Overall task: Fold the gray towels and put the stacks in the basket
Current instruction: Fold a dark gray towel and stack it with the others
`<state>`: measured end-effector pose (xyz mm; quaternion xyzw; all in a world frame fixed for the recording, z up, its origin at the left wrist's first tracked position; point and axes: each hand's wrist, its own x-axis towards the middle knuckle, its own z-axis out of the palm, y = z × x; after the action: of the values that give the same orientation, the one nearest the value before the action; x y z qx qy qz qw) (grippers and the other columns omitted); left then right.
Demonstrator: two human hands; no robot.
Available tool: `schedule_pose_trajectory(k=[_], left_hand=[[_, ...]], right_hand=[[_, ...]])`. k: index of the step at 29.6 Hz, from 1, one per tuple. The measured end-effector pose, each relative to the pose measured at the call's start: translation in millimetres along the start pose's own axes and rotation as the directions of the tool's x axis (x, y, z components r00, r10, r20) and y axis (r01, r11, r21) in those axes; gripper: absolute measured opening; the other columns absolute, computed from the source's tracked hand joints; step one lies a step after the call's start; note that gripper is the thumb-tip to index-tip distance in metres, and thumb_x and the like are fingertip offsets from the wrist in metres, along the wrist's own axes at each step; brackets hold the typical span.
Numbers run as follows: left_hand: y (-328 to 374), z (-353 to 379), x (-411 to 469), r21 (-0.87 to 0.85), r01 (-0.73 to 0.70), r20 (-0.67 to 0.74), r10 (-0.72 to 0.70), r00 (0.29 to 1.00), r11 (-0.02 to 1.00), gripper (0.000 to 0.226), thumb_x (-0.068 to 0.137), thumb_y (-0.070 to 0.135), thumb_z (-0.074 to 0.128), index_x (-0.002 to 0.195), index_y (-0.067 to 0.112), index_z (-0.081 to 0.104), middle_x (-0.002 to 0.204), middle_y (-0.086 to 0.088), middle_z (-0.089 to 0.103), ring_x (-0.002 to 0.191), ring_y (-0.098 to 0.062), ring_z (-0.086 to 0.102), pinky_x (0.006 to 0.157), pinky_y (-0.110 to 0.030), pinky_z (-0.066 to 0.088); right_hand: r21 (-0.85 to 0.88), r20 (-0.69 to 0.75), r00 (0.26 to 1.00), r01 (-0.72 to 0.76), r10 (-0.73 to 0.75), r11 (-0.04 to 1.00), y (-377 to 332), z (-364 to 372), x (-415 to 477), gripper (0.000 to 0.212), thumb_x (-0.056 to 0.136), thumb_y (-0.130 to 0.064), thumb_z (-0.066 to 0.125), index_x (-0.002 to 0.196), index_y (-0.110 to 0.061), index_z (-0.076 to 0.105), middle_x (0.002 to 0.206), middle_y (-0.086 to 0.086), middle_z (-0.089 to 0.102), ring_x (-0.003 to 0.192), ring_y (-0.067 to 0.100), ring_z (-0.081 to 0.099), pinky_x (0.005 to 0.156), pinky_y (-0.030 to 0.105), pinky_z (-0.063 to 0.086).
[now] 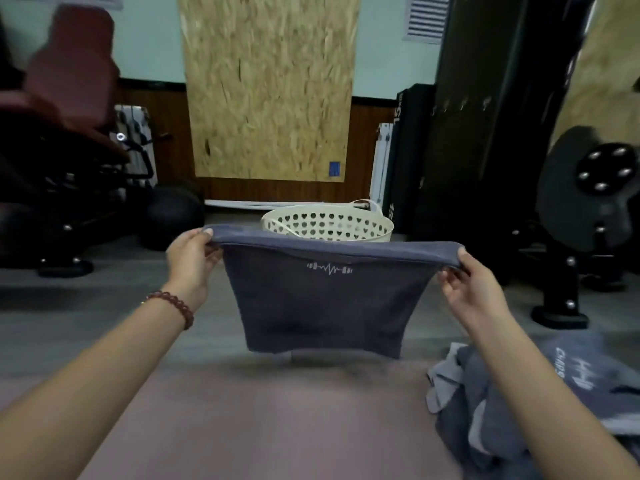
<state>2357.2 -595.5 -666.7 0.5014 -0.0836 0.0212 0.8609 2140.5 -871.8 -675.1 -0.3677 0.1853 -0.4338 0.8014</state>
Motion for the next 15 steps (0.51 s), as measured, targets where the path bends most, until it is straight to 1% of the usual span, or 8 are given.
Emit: schedule_pose_trajectory(k=[2, 4, 6, 8, 10, 12, 14, 15], left_hand=[[0.5, -7.2, -11.0, 0.017, -0.03, -0.013, 0.03, 0.999, 0.999, 0.019, 0.094, 0.005, 0.047, 0.082, 0.016, 0.055, 0.082, -0.002, 0.058, 0.075, -0.011, 0.057, 0.071, -0.022, 0.05], [-11.0, -25.7, -23.0, 0.059, -0.038, -0.04, 0.04, 0.998, 0.998, 0.022, 0.094, 0.004, 0.046, 0.077, 0.017, 0.052, 0.077, -0.002, 0.054, 0.071, -0.01, 0.054, 0.066, -0.02, 0.047], [-33.5, -49.9, -37.4, 0.14, -0.019, -0.061, 0.028, 0.998, 0.99, 0.025, 0.092, 0.002, 0.047, 0.073, 0.018, 0.047, 0.073, -0.002, 0.05, 0.066, -0.01, 0.05, 0.06, -0.019, 0.044], [-68.1, -79.6, -60.1, 0.245, 0.032, -0.094, -0.009, 0.996, 0.969, 0.029, 0.09, -0.003, 0.047, 0.074, 0.021, 0.041, 0.073, -0.002, 0.046, 0.064, -0.01, 0.048, 0.057, -0.02, 0.042], [-105.6, -110.5, -87.6, 0.341, 0.11, -0.138, -0.066, 0.988, 0.933, 0.034, 0.087, -0.008, 0.045, 0.072, 0.021, 0.038, 0.069, -0.002, 0.043, 0.058, -0.009, 0.046, 0.054, -0.021, 0.04], [-140.1, -140.8, -116.9, 0.454, 0.194, -0.146, -0.142, 0.979, 0.87, 0.035, 0.086, -0.011, 0.043, 0.068, 0.018, 0.038, 0.065, -0.005, 0.04, 0.053, -0.013, 0.042, 0.047, -0.018, 0.038], [-167.0, -166.7, -143.5, 0.55, 0.259, -0.131, -0.224, 0.966, 0.794, 0.035, 0.085, -0.014, 0.039, 0.066, 0.015, 0.042, 0.063, -0.007, 0.04, 0.055, -0.016, 0.038, 0.04, -0.014, 0.035], [-176.7, -177.2, -154.9, 0.588, 0.282, -0.117, -0.265, 0.957, 0.758, 0.037, 0.085, -0.016, 0.038, 0.065, 0.014, 0.045, 0.063, -0.007, 0.042, 0.055, -0.016, 0.038, 0.038, -0.01, 0.033]], right_hand=[[-0.045, 0.016, 0.997, 0.077, -0.076, 0.996, 0.1, -6.5, -10.9, 0.012, 0.095, -0.016, 0.05, 0.086, -0.016, 0.058, 0.069, -0.006, 0.057, 0.052, 0.001, 0.054, 0.048, 0.012, 0.045], [-0.143, -0.005, 0.992, 0.121, -0.123, 0.982, 7.1, -26.0, -23.4, 0.012, 0.094, -0.013, 0.051, 0.086, -0.016, 0.059, 0.064, -0.007, 0.058, 0.049, 0.001, 0.053, 0.047, 0.013, 0.044], [-0.253, -0.037, 0.989, 0.132, -0.146, 0.958, 21.8, -55.6, -39.7, 0.014, 0.093, -0.01, 0.052, 0.083, -0.016, 0.059, 0.059, -0.009, 0.06, 0.049, 0.001, 0.054, 0.047, 0.014, 0.044], [-0.368, -0.073, 0.987, 0.108, -0.144, 0.923, 46.6, -92.5, -62.4, 0.021, 0.094, -0.007, 0.05, 0.077, -0.017, 0.058, 0.053, -0.012, 0.059, 0.05, 0.002, 0.053, 0.047, 0.014, 0.043], [-0.446, -0.125, 0.988, 0.026, -0.091, 0.894, 76.8, -132.8, -84.8, 0.022, 0.094, -0.006, 0.049, 0.075, -0.015, 0.056, 0.055, -0.009, 0.058, 0.051, 0.003, 0.052, 0.045, 0.013, 0.043], [-0.511, -0.211, 0.977, -0.124, 0.015, 0.851, 107.8, -173.6, -102.0, 0.018, 0.094, -0.006, 0.05, 0.079, -0.013, 0.056, 0.07, 0.001, 0.059, 0.062, 0.009, 0.054, 0.047, 0.014, 0.046], [-0.572, -0.304, 0.944, -0.286, 0.125, 0.769, 133.1, -207.3, -115.7, 0.008, 0.095, -0.007, 0.05, 0.091, -0.01, 0.057, 0.082, 0.006, 0.057, 0.069, 0.014, 0.052, 0.052, 0.02, 0.048], [-0.596, -0.341, 0.926, -0.346, 0.161, 0.725, 142.3, -221.0, -121.4, 0.008, 0.094, -0.007, 0.051, 0.099, -0.011, 0.056, 0.085, 0.006, 0.057, 0.07, 0.015, 0.053, 0.056, 0.024, 0.047]])
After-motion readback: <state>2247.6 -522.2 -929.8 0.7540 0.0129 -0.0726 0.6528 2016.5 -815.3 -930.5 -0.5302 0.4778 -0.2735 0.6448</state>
